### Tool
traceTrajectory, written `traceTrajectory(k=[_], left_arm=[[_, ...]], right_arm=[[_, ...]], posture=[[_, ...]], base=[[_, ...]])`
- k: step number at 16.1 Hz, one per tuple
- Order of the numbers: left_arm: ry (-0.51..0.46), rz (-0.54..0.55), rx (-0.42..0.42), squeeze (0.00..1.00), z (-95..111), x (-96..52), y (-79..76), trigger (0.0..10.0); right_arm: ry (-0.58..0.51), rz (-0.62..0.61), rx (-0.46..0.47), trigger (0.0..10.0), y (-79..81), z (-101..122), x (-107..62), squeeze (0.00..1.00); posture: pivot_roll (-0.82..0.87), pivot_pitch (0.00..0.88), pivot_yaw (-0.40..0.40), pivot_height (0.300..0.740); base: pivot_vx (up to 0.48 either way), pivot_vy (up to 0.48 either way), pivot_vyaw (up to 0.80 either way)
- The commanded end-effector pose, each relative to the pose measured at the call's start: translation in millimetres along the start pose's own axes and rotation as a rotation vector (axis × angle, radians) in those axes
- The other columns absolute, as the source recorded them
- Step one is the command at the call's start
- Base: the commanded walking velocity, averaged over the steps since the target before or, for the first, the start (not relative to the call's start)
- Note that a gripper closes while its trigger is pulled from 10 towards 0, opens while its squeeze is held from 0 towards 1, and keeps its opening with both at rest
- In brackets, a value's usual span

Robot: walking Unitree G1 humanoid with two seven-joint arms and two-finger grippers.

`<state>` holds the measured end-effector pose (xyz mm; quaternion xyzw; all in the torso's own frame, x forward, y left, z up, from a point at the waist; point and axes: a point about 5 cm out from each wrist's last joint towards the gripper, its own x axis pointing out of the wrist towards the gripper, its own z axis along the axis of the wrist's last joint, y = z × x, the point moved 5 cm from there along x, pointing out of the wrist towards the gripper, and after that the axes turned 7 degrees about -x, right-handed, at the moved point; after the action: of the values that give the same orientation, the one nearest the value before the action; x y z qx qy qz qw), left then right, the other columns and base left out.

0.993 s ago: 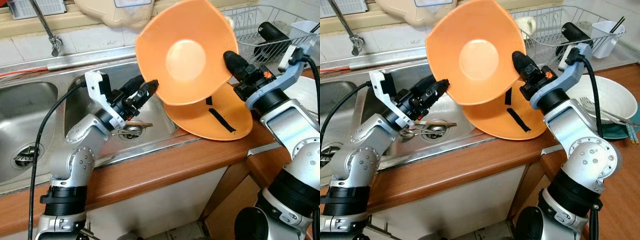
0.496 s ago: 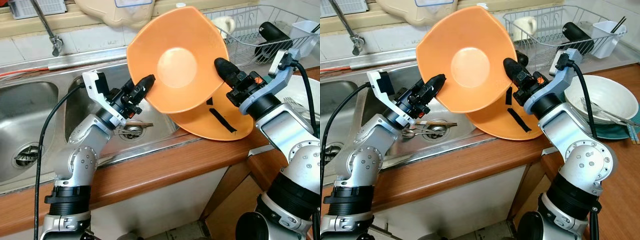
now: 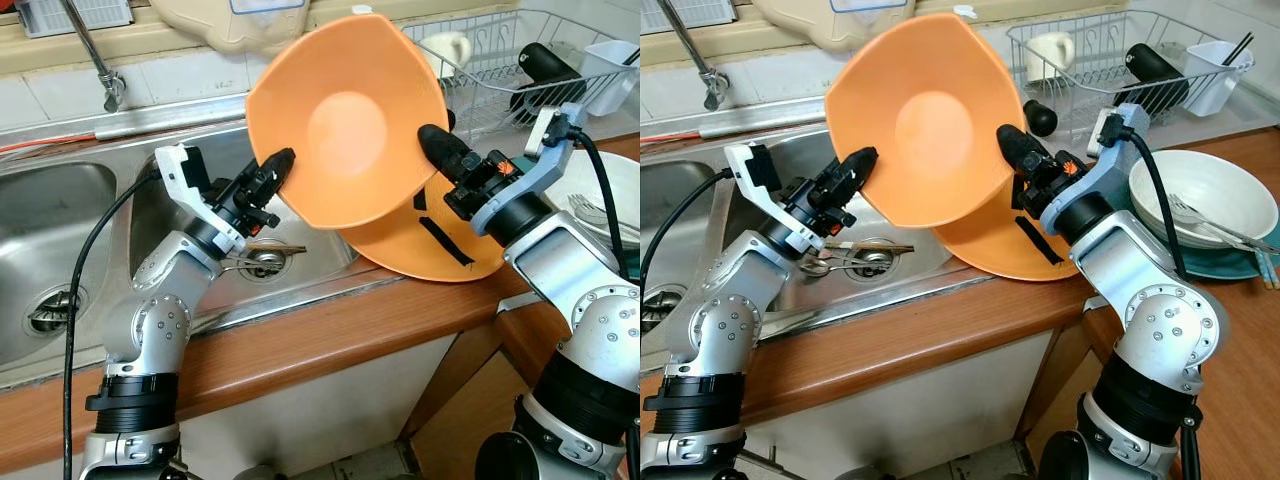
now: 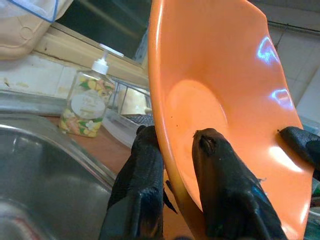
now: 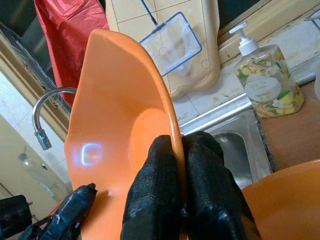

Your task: Kitchen organization

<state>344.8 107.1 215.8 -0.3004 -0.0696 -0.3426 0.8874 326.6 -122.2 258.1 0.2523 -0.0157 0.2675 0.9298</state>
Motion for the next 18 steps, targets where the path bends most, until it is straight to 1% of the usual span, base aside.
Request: traceTrajectory(k=[1, 4, 5, 6, 7, 8, 9, 12, 13, 14, 15, 16, 17, 18], left_arm=[[0.027, -0.017, 0.024, 0.00, -4.8, -0.7, -3.6, 0.0], [0.027, -0.003, 0.047, 0.00, -6.5, -0.6, -3.3, 0.0], [0.024, 0.004, 0.052, 0.00, -6.1, -1.3, -2.7, 0.0], [0.020, 0.015, 0.056, 0.00, -5.6, -2.2, -1.5, 0.0], [0.018, 0.019, 0.058, 0.00, -5.2, -2.7, -1.2, 0.0], [-0.007, 0.036, 0.055, 0.00, -0.3, -3.9, -0.1, 0.0], [-0.019, 0.042, 0.051, 0.00, 1.9, -4.0, 0.1, 0.0], [-0.060, 0.055, 0.029, 0.00, 9.4, -4.4, 2.7, 0.0], [-0.090, 0.068, 0.014, 0.00, 14.5, -4.5, 4.8, 0.0], [-0.139, 0.095, -0.003, 0.00, 23.1, -5.2, 8.6, 0.0], [-0.163, 0.117, 0.002, 0.00, 28.1, -6.7, 11.9, 0.0], [-0.168, 0.134, 0.014, 0.00, 30.2, -7.9, 14.9, 0.0], [-0.179, 0.161, 0.024, 0.00, 33.4, -10.7, 20.1, 0.0], [-0.186, 0.179, 0.030, 0.00, 35.7, -12.7, 23.8, 0.0]], right_arm=[[-0.050, 0.043, -0.004, 0.0, 10.6, 9.9, -0.9, 0.00], [-0.036, 0.040, -0.032, 0.0, 11.2, 7.6, 0.1, 0.00], [-0.026, 0.031, -0.055, 9.6, 11.0, 6.2, 0.6, 0.00], [-0.016, 0.010, -0.077, 10.0, 8.6, 3.9, 0.8, 0.00], [-0.010, -0.001, -0.089, 10.0, 7.1, 2.6, 0.6, 0.00], [0.002, -0.003, -0.093, 10.0, 6.8, -1.2, -0.1, 0.89], [0.005, 0.006, -0.090, 10.0, 8.0, -2.3, -0.2, 1.00], [0.017, 0.008, -0.117, 10.0, 9.4, -3.5, 0.7, 1.00], [0.021, 0.007, -0.127, 10.0, 9.3, -3.5, 1.2, 1.00], [0.025, 0.006, -0.141, 10.0, 9.1, -3.5, 1.8, 1.00], [0.030, 0.011, -0.151, 10.0, 9.5, -4.1, 1.4, 0.89], [0.035, 0.014, -0.160, 10.0, 9.9, -4.6, 1.3, 0.20], [0.045, 0.017, -0.174, 10.0, 10.2, -6.0, 1.0, 0.00], [0.052, 0.019, -0.185, 10.0, 10.5, -6.9, 0.8, 0.00]], posture=[[-0.12, 0.000, 0.080, 0.740], [-0.13, 0.000, 0.084, 0.740], [-0.13, 0.000, 0.088, 0.740], [-0.13, 0.000, 0.088, 0.740], [-0.12, 0.000, 0.089, 0.740], [-0.12, 0.000, 0.089, 0.740], [-0.12, 0.000, 0.089, 0.740], [-0.13, 0.000, 0.087, 0.740], [-0.13, 0.000, 0.084, 0.740], [-0.12, 0.000, 0.081, 0.740], [-0.12, 0.000, 0.078, 0.740], [-0.12, 0.000, 0.074, 0.740], [-0.12, 0.000, 0.074, 0.740], [-0.12, 0.000, 0.075, 0.740]], base=[[0.000, 0.000, 0.00], [0.000, 0.000, 0.00], [0.000, 0.000, 0.00], [0.000, 0.000, 0.00], [0.000, 0.000, 0.00], [0.000, 0.000, 0.00], [0.000, 0.000, 0.00], [0.000, 0.000, 0.00], [0.000, 0.000, 0.00], [0.000, 0.000, 0.00], [0.000, 0.000, 0.00], [0.000, 0.000, 0.00], [0.000, 0.000, 0.00], [0.000, 0.000, 0.00]])
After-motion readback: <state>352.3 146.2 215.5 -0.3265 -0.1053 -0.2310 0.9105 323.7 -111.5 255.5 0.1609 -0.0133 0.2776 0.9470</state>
